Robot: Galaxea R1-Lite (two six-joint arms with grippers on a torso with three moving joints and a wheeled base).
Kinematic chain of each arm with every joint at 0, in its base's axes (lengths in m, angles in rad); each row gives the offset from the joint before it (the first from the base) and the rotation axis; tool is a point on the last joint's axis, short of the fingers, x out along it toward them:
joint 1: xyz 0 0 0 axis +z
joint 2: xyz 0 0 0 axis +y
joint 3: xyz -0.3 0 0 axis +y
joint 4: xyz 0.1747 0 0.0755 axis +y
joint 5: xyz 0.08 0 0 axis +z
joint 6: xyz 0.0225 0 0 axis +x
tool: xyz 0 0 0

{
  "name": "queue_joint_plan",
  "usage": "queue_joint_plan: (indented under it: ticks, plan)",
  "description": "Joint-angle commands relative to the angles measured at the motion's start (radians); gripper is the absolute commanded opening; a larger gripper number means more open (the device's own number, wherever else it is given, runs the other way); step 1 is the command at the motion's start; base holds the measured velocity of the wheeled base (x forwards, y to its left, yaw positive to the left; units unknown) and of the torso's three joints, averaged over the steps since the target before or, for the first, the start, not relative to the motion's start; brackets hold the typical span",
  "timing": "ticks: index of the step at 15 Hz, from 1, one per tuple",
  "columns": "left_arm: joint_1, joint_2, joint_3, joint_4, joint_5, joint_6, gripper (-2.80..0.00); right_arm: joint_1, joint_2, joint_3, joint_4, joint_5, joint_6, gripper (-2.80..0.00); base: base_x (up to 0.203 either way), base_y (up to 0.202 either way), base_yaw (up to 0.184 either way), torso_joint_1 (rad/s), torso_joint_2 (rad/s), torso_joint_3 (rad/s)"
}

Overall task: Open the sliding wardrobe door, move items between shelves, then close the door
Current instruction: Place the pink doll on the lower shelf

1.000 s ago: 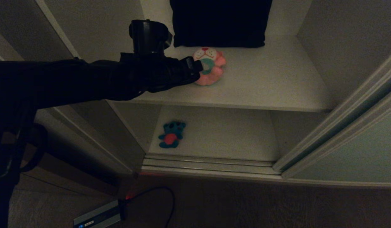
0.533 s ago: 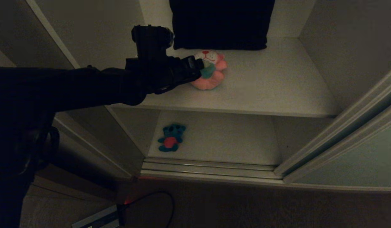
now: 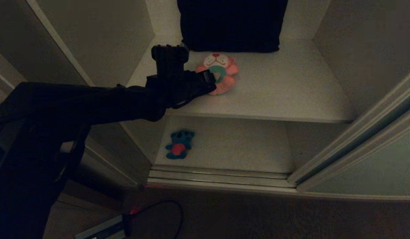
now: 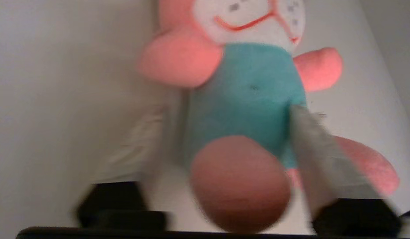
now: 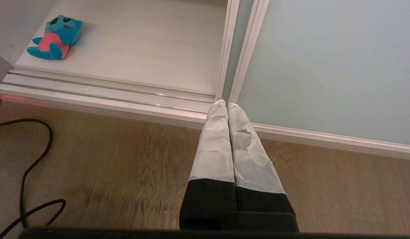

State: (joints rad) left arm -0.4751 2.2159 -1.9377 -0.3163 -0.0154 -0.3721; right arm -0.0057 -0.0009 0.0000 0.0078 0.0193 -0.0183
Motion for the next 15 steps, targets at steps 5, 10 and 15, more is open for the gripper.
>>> queue_joint_plan:
  ticks: [5, 10, 15]
  plan:
    - [0.001, -0.026, 0.001, -0.002, -0.036, -0.028, -2.8, 0.0, -0.001, 0.005, 0.0, 0.001, 0.0, -2.8, 0.0, 0.0, 0.0, 0.0, 0.0, 0.0]
    - [-0.012, -0.242, 0.035, 0.092, -0.029, -0.046, -2.8, 0.0, -0.001, 0.003, 0.0, 0.001, 0.0, -2.8, 0.0, 0.0, 0.0, 0.0, 0.0, 0.0]
    - [-0.112, -0.629, 0.315, 0.263, 0.026, 0.019, -2.8, 0.0, -0.001, 0.005, 0.0, 0.001, 0.0, -2.8, 0.0, 0.0, 0.0, 0.0, 0.0, 0.0]
